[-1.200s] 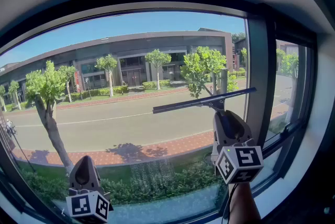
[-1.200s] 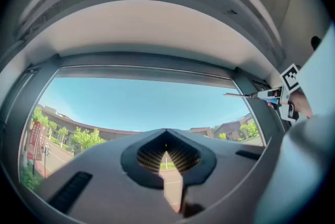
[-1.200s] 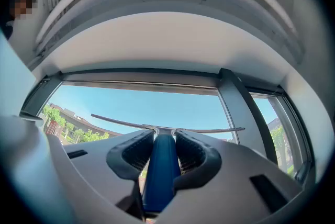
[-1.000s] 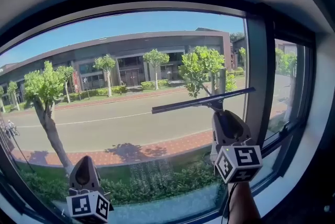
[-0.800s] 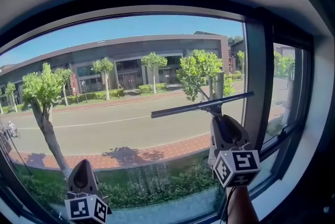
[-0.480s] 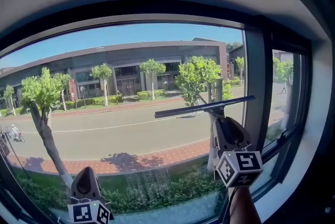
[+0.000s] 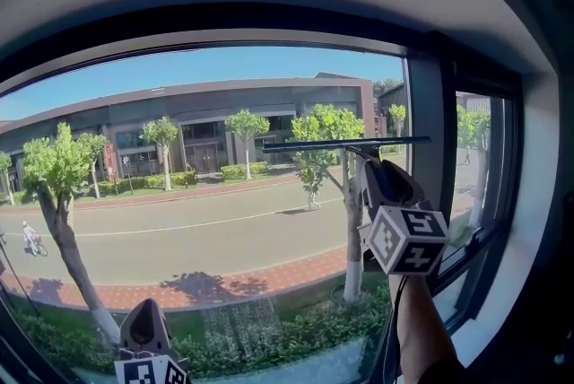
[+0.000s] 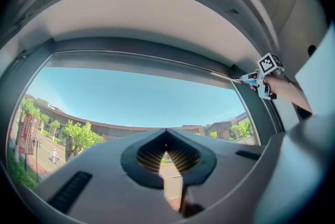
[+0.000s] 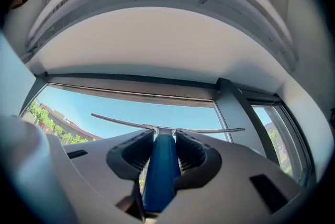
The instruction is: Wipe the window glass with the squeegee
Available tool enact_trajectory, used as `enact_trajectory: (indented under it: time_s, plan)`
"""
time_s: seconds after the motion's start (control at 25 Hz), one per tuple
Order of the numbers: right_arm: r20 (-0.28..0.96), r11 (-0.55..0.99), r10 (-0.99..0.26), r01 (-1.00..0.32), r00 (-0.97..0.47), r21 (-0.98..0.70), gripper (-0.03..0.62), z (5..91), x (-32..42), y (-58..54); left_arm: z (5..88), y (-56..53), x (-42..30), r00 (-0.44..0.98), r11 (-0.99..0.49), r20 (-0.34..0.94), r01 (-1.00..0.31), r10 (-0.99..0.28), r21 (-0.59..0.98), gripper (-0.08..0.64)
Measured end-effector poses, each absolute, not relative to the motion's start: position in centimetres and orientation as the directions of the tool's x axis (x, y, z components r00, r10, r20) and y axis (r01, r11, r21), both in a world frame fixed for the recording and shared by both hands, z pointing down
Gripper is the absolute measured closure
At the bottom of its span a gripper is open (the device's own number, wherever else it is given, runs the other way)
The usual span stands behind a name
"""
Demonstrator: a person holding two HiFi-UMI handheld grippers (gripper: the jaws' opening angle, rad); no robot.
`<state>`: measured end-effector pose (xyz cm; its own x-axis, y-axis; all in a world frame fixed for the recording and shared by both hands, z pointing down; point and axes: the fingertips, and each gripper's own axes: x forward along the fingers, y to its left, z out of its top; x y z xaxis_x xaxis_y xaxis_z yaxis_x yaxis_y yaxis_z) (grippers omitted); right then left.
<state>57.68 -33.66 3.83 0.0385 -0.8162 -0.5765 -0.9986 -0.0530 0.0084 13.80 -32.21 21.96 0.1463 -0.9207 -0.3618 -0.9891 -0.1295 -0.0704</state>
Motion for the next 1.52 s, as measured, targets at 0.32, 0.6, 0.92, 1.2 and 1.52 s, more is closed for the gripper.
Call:
enact_trajectory:
  time_s: [0.32, 0.6, 0.92, 1.2, 1.52]
  plan:
    - [-0.617, -0.054, -0.786, -0.998, 0.029, 0.022, 0.462, -4.5, 59.9, -38.4, 22.0, -34.3, 15.2, 0.129, -0.114, -0.355, -0.991, -0.926, -0.063, 0.558]
    - [-0.655, -0.098, -0.754, -0.993, 0.036, 0.058, 0.462, -10.5, 59.9, -40.2, 23.3, -36.1, 16.4, 0.113, -0.099, -0.329, -0.993, -0.938, -0.06, 0.558]
    - [-0.659, -0.099, -0.75, -0.995, 0.06, 0.022, 0.462, -12.6, 60.4, -40.8, 11.6, -38.5, 18.1, 0.166, -0.143, -0.487, -0.986, -0.857, -0.084, 0.558]
    - [-0.649, -0.082, -0.758, -0.997, 0.058, 0.007, 0.46, -12.3, 60.2, -41.5, -2.3, -41.2, 24.2, 0.286, -0.203, -0.542, -0.957, -0.79, -0.208, 0.558]
    - [-0.654, -0.063, -0.756, -0.997, 0.023, 0.038, 0.46, -12.8, 60.0, -41.3, -4.8, -42.6, 27.8, 0.316, -0.264, -0.576, -0.948, -0.754, -0.176, 0.558]
